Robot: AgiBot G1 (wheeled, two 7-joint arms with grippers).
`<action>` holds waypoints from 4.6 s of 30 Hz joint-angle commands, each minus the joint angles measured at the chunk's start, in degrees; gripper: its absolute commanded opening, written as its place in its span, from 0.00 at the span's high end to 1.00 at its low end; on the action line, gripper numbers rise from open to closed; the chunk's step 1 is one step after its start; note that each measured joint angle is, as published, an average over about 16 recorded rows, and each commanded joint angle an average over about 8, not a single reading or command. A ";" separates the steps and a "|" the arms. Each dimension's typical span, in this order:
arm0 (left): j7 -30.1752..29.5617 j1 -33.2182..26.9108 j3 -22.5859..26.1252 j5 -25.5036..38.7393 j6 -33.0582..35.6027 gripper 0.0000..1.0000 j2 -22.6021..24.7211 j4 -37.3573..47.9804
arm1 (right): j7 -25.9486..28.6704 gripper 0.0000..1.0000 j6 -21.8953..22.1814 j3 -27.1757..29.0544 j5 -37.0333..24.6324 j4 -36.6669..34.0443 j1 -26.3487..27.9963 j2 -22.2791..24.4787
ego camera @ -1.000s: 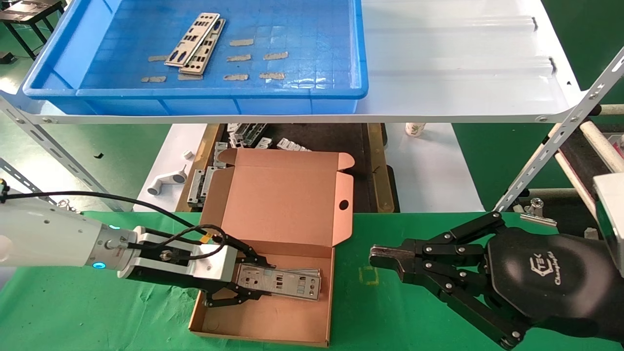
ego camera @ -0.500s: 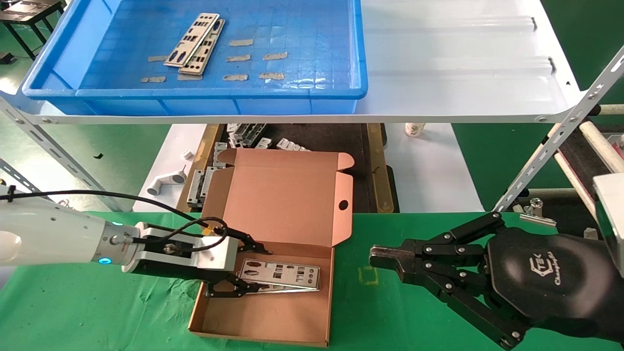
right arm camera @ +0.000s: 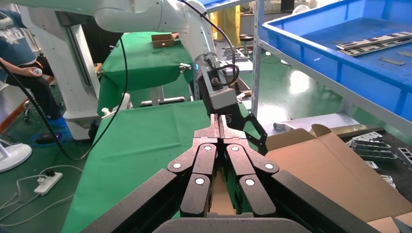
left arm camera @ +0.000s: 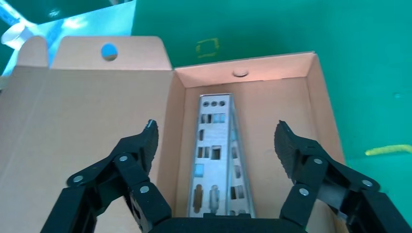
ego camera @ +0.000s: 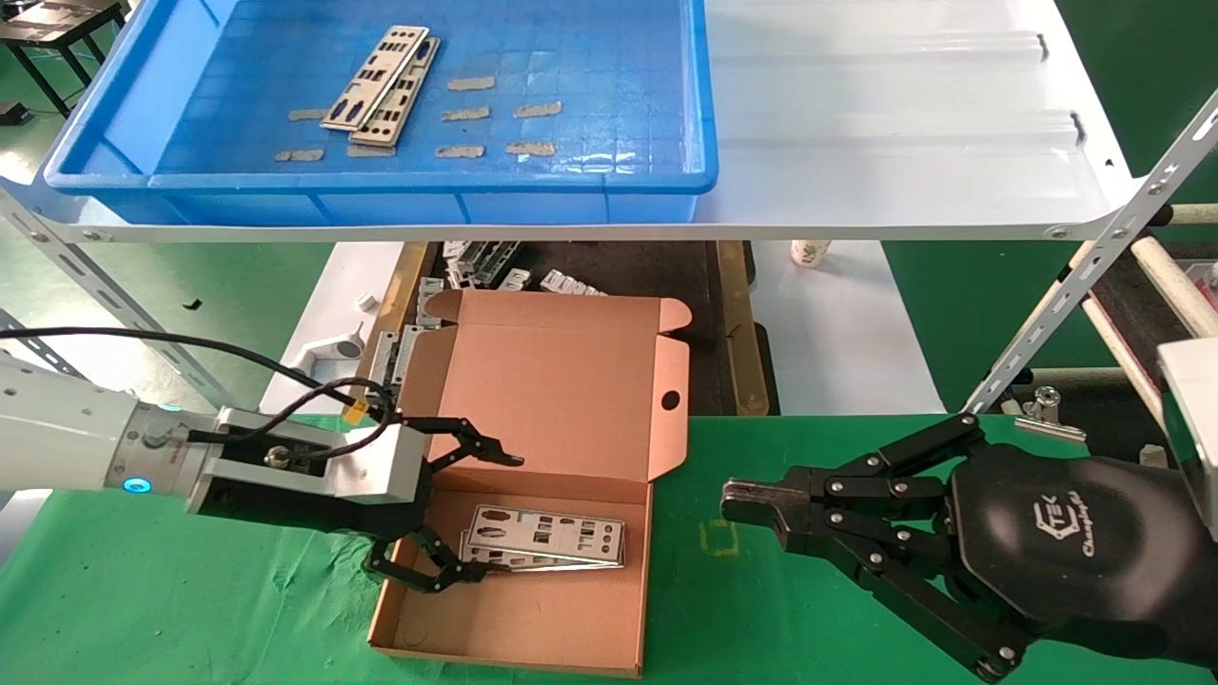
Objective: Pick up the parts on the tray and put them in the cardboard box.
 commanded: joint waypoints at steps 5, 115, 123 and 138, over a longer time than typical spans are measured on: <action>-3.94 2.44 -2.94 -2.30 0.36 0.00 -1.88 -4.28 | 0.00 0.00 0.00 0.00 0.00 0.00 0.00 0.00; -42.27 29.86 -33.62 -24.43 -0.83 0.00 -21.51 -52.86 | -0.01 0.00 0.02 -0.01 0.02 -0.02 -0.01 0.01; -42.26 29.83 -33.60 -24.43 -0.83 0.00 -21.51 -52.83 | -0.01 0.00 0.02 -0.01 0.02 -0.02 -0.01 0.01; -42.26 29.83 -33.60 -24.43 -0.83 0.00 -21.51 -52.82 | -0.01 0.00 0.02 -0.01 0.02 -0.02 -0.01 0.01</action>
